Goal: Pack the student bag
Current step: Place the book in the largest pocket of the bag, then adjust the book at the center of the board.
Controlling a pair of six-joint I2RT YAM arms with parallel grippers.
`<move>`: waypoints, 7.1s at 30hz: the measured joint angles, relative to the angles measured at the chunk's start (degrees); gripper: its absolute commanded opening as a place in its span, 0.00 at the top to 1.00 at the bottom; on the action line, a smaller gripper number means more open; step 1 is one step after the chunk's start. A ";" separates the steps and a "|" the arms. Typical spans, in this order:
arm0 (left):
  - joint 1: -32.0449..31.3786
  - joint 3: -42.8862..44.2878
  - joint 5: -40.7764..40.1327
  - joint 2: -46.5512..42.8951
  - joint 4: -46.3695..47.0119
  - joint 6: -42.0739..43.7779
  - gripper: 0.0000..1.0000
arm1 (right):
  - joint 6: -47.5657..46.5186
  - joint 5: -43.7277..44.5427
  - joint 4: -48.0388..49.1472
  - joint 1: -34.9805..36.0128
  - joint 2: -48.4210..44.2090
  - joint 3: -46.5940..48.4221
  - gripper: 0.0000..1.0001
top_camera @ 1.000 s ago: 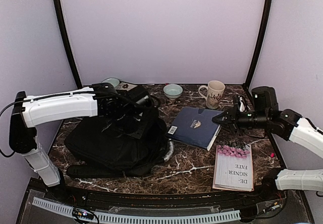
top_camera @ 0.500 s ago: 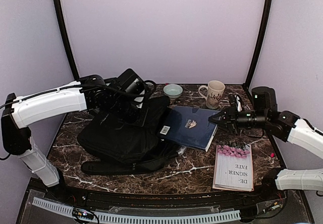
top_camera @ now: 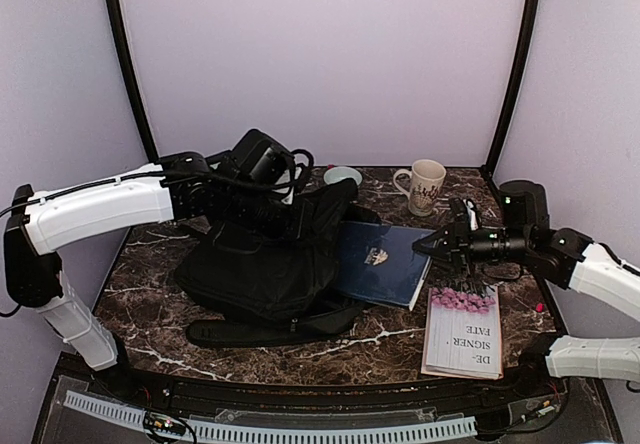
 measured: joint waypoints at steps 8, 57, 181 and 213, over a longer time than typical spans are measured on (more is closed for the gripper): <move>-1.73 -1.97 1.31 -0.02 3.85 -2.32 1.00 | 1.92 -1.18 0.02 1.11 -0.20 -0.20 1.00; -2.71 -12.35 -0.83 -12.13 6.95 -16.74 1.00 | 0.94 2.60 -10.19 8.96 16.57 21.14 0.60; -1.16 -11.93 4.09 -3.08 2.64 -9.38 1.00 | -1.09 26.62 -38.97 0.70 -2.47 -5.38 0.01; -1.16 -8.44 4.72 0.17 0.44 -7.87 1.00 | -5.16 13.94 -19.56 -2.01 -8.59 -15.17 0.06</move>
